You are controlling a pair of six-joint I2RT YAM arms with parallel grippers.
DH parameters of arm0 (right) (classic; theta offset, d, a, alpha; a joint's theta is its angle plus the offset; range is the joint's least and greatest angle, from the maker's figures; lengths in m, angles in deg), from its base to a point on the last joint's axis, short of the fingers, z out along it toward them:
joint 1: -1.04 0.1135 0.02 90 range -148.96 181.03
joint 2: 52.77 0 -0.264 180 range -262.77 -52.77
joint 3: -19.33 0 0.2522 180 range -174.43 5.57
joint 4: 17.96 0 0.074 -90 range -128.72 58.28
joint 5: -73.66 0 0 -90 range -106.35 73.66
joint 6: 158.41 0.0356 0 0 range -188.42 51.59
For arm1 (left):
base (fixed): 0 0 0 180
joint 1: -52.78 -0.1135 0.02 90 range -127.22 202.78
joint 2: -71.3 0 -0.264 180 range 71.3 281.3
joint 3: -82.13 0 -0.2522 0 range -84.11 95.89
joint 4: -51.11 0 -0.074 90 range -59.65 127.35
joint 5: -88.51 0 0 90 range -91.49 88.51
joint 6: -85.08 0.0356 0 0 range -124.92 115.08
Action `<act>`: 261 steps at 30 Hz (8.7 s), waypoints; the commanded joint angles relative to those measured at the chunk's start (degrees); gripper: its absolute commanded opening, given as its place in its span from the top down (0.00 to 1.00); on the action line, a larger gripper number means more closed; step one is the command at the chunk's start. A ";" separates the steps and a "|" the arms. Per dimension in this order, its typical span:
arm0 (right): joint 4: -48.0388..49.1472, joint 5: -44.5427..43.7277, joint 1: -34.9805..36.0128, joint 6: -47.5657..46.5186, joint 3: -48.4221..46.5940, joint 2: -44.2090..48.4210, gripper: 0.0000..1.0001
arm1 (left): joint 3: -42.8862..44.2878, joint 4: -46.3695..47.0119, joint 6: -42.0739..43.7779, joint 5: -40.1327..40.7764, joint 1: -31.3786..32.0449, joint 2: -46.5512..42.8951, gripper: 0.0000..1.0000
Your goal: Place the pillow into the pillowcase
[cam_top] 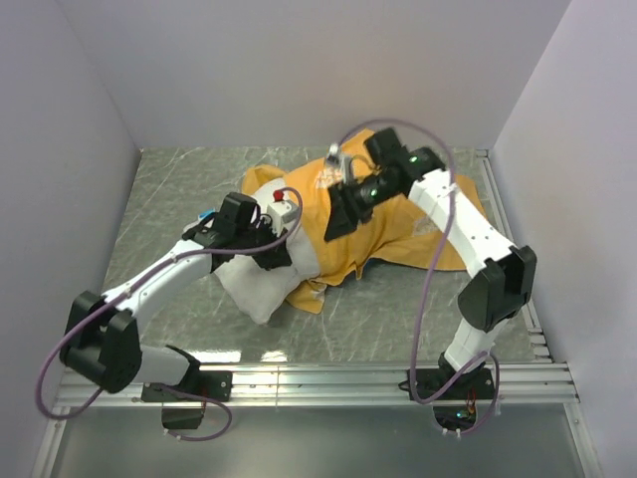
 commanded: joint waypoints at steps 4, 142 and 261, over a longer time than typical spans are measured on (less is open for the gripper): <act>6.64 -21.32 -3.38 2.98 -11.78 1.27 0.34 | 1.02 -15.91 31.87 -1.21 3.64 -9.52 0.91; 12.67 2.35 9.62 8.35 -9.23 4.34 1.00 | 6.56 -2.57 60.81 6.97 17.62 -22.01 1.00; 16.12 -27.09 -27.11 7.16 29.54 29.38 0.19 | -6.08 -11.80 -2.73 67.24 54.10 -0.69 0.01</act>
